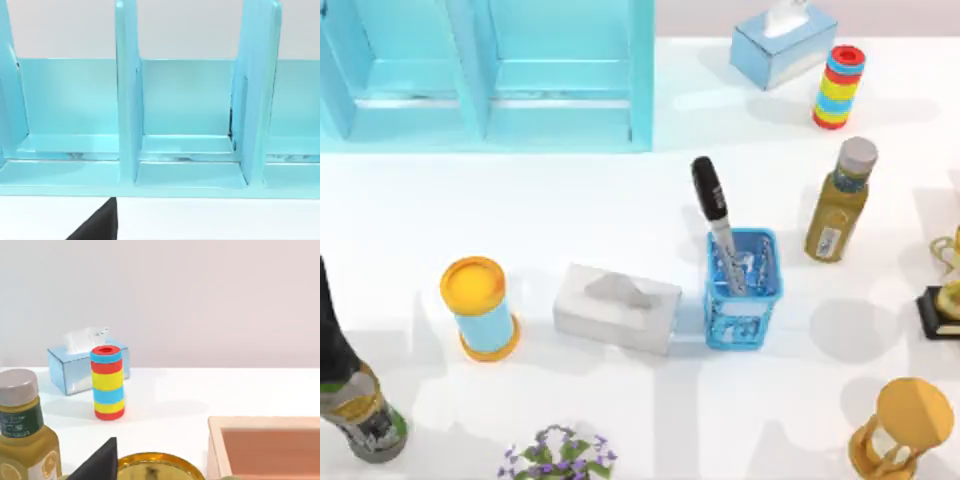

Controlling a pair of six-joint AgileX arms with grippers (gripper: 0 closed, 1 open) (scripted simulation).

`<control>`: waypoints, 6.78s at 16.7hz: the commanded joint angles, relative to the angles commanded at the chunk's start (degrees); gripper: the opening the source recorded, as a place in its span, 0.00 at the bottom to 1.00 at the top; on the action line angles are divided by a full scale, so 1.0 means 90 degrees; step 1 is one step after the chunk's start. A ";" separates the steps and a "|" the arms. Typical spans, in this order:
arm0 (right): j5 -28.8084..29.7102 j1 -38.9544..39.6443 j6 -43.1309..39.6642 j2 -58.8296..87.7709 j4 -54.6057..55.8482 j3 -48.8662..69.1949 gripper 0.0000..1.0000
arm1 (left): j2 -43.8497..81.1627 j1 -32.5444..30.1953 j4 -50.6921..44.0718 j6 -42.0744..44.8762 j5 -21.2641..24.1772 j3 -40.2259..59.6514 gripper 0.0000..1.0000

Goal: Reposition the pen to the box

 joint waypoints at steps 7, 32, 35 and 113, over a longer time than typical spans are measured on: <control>-0.0794 0.0750 -0.0094 0.1020 0.0250 0.0626 1.00 | 0.0000 0.0000 0.0000 0.0000 0.0000 0.0000 1.00; -0.3099 0.2258 -0.0674 0.8816 0.0928 0.3764 1.00 | 0.0000 0.0000 0.0000 0.0000 0.0000 0.0000 1.00; -0.2914 0.2522 -0.0520 0.9202 0.1343 0.3826 1.00 | 0.0000 0.0000 0.0000 0.0000 0.0000 0.0000 1.00; -0.2881 -0.2357 -0.3850 0.8568 -0.6344 0.8817 0.00 | 0.0000 0.0000 0.0000 0.0000 0.0000 0.0000 1.00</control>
